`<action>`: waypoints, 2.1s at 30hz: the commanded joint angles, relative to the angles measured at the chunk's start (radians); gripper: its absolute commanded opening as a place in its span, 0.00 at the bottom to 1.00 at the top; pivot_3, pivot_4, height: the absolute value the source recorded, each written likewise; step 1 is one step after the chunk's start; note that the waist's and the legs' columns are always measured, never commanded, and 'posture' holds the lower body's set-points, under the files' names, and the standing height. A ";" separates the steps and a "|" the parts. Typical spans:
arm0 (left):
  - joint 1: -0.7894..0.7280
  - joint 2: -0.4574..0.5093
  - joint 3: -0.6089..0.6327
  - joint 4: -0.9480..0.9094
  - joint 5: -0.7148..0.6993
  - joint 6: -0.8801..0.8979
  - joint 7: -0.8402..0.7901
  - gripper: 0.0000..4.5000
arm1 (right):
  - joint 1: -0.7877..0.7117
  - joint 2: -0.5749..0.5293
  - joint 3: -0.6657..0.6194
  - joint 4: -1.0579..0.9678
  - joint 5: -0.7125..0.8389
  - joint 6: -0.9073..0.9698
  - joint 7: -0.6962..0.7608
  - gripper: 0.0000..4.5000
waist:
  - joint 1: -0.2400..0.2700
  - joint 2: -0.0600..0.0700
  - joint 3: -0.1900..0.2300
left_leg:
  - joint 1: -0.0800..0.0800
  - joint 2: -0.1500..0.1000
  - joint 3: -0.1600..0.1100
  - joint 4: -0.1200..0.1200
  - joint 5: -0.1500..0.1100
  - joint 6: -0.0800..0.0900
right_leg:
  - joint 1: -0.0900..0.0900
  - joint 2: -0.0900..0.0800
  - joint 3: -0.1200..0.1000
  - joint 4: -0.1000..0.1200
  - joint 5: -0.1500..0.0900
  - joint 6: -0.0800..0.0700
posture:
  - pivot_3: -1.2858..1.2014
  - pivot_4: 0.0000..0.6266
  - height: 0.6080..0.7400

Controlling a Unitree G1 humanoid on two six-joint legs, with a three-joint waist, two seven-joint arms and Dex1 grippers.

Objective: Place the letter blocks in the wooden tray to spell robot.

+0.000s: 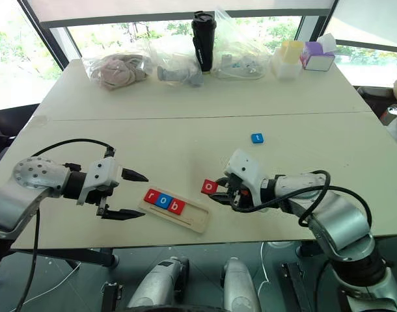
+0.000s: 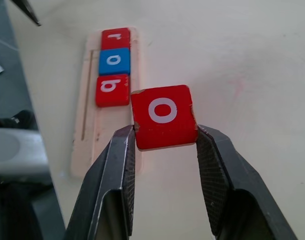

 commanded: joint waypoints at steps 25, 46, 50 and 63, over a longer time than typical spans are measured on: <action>-0.030 -0.026 -0.035 0.028 0.026 -0.012 -0.023 1.00 | -0.006 0.206 0.163 -0.033 0.089 0.161 -0.222 0.26 | -0.008 0.000 0.000 | 0.000 0.000 0.000 0.000 0.002 0.003 | -0.001 0.002 0.000 0.001 0.000 0.001 | 0.52 0.24 1.00; -0.045 -0.039 -0.041 0.036 0.029 -0.010 -0.012 1.00 | -0.008 0.147 0.266 -0.009 0.028 0.055 -0.251 1.00 | -0.008 0.000 0.000 | 0.000 0.000 0.000 0.000 0.002 0.003 | -0.001 0.002 -0.001 0.001 0.000 0.000 | 0.52 0.24 1.00; -0.044 -0.044 -0.043 0.038 0.032 -0.011 -0.010 1.00 | -0.007 0.156 0.221 -0.018 0.052 0.041 -0.232 1.00 | -0.008 0.000 0.000 | 0.000 0.000 0.000 0.000 0.002 0.003 | -0.001 0.002 -0.001 0.001 0.000 0.001 | 0.52 0.24 1.00; -0.059 -0.066 -0.052 0.056 0.046 -0.015 -0.004 1.00 | -0.080 0.162 0.258 0.086 -0.015 -0.090 -0.232 1.00 | -0.010 0.000 0.000 | 0.000 0.001 0.000 0.000 0.002 0.003 | -0.001 0.002 -0.001 0.001 0.001 0.001 | 0.52 0.24 1.00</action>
